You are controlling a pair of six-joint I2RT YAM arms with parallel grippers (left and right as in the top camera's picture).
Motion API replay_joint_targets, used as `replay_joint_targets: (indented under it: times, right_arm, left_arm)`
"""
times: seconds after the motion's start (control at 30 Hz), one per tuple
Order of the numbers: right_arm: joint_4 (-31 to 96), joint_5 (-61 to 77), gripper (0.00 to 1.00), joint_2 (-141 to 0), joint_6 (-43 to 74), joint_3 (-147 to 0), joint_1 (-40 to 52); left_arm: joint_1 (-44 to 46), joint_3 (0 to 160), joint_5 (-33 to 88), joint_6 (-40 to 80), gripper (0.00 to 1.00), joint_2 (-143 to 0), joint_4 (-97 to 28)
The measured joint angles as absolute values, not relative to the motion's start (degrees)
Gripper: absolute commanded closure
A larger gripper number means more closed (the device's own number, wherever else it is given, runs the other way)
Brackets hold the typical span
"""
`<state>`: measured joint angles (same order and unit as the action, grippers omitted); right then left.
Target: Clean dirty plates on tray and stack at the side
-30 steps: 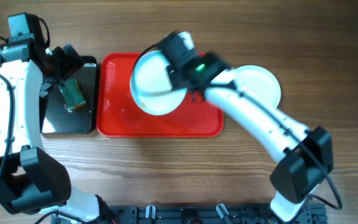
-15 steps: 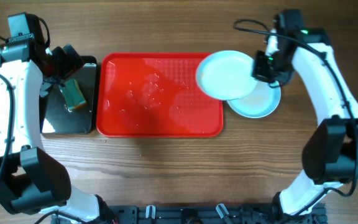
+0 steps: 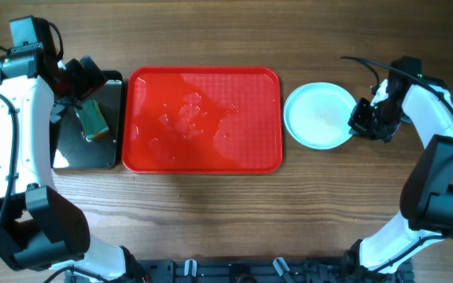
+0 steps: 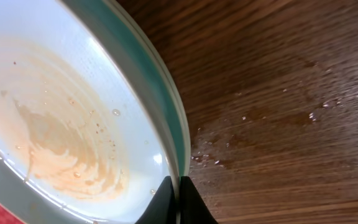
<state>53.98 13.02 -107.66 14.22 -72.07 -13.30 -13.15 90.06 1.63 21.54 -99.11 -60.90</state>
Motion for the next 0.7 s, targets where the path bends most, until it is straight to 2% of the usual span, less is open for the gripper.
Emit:
replay_joint_targets:
  times: [0.1,0.3,0.4,0.47,0.5,0.7]
  right_arm:
    - [54.61,13.82,0.59,-107.66,13.23,-72.07,-13.04]
    - [60.75,13.98,0.57,-106.43,13.10,-77.28,-12.99]
    - [67.42,14.17,0.55,-100.20,11.73,-83.13,-12.93]
    - [70.81,14.46,0.36,-94.17,10.94,-86.28,-12.88]
    - [72.55,14.87,0.00,-90.50,10.85,-87.50,-12.88]
    - [79.94,20.91,0.00,-68.79,9.93,-88.77,-12.78]
  left_arm:
    - [-13.13,90.06,1.63,21.54,0.00,-99.11,-60.90]
    - [-13.13,90.06,1.65,21.54,0.00,-99.11,-60.90]
    - [-13.13,90.06,1.63,21.54,0.00,-99.11,-60.88]
    - [-13.13,90.06,1.63,21.54,0.00,-99.11,-60.90]
    - [-13.13,90.06,1.63,21.54,0.00,-99.11,-60.88]
    - [-13.13,90.06,1.63,21.54,0.00,-99.11,-60.90]
